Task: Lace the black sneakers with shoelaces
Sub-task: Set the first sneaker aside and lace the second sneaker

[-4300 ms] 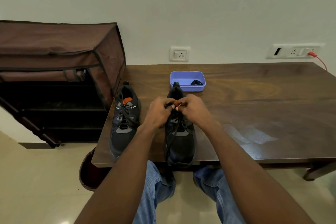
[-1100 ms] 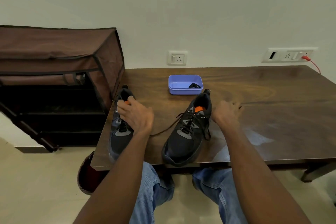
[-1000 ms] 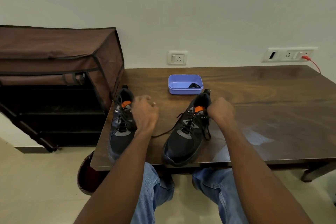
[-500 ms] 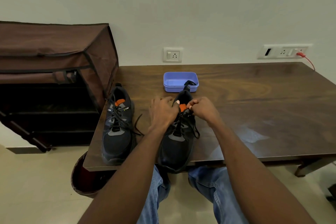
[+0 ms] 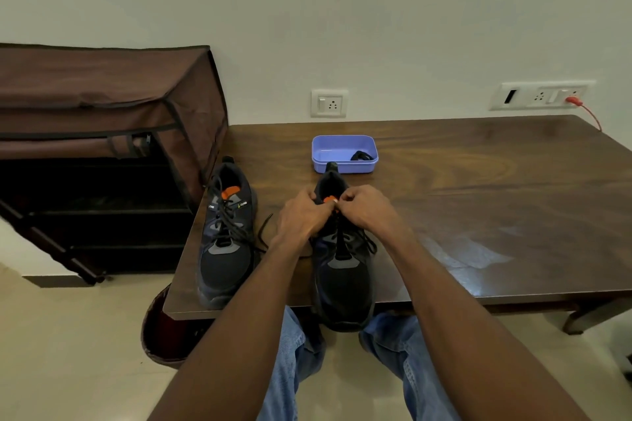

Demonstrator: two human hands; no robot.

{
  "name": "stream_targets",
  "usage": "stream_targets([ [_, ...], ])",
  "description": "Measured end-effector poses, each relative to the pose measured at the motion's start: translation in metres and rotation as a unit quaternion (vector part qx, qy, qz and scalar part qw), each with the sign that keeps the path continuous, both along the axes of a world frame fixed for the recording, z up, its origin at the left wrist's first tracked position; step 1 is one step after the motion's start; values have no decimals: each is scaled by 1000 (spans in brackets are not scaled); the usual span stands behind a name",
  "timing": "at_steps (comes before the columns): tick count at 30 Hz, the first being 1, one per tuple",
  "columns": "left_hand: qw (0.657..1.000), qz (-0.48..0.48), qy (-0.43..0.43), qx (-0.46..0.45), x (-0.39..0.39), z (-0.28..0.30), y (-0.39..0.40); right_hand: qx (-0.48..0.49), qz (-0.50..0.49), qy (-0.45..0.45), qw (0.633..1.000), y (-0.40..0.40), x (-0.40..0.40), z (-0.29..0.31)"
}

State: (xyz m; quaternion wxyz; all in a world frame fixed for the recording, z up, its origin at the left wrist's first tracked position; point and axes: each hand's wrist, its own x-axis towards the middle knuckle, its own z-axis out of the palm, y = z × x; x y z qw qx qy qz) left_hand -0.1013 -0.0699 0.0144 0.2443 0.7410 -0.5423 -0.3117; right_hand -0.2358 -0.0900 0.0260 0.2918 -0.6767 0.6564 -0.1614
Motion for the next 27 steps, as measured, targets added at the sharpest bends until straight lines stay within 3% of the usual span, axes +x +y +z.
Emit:
stream_targets([
  [5,999,-15,51,-6,0,3,-1,8,-11,-4,1000,1,-3,2],
  [8,994,-25,110,-5,8,1,-2,2,-27,-57,998,-2,-12,2],
  [13,990,-65,128,1,14,1,0,5,-32,-133,991,-4,-17,-1],
  [20,987,-78,139,13,19,0,5,30,120,-83,989,2,-13,-2],
  [27,988,-63,139,29,16,5,4,-7,144,-52,988,-3,-4,-7],
])
